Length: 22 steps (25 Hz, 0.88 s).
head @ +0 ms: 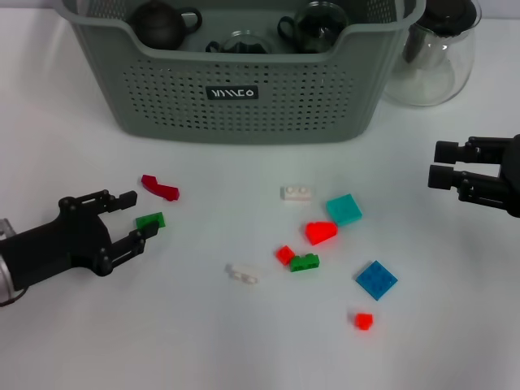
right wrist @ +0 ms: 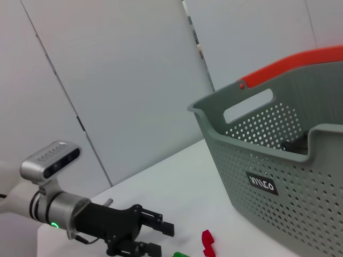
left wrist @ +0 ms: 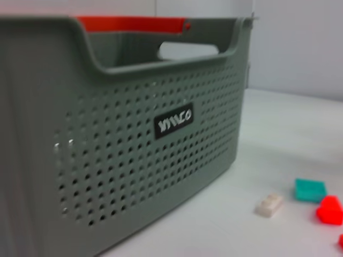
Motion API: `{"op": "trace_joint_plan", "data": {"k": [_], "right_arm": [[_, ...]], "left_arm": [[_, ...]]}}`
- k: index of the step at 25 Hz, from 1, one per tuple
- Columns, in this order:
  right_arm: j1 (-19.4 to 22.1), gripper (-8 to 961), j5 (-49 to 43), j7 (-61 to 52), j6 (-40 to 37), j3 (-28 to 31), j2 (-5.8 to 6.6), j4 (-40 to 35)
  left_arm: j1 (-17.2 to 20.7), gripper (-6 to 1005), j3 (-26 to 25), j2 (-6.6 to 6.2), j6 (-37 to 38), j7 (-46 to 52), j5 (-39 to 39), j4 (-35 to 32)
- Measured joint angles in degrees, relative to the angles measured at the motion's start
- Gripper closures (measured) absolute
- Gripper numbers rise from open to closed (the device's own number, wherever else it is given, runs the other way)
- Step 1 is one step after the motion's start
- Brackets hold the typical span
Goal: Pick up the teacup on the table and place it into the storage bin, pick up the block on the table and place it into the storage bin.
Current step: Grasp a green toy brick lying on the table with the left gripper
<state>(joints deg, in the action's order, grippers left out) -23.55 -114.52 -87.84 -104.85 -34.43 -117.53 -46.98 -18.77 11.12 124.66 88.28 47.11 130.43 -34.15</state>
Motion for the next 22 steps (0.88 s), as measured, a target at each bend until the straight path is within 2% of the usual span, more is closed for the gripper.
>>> {"op": "trace_joint_plan", "data": {"k": [6, 17, 22], "right_arm": [[0.0, 468, 0.0, 0.0, 0.1, 0.0, 0.05, 0.0], [0.0, 468, 0.0, 0.0, 0.1, -0.1, 0.02, 0.0], [0.0, 468, 0.0, 0.0, 0.1, -0.1, 0.02, 0.0]], "left_arm": [[-0.2, 476, -0.3, -0.03, -4.5, -5.4, -0.4, 3.7], [-0.4, 489, -1.9, -0.04, -8.3, -8.0, -0.4, 6.0], [-0.3, 495, -2.5, -0.04, -9.3, -12.9, -0.5, 8.2]]}}
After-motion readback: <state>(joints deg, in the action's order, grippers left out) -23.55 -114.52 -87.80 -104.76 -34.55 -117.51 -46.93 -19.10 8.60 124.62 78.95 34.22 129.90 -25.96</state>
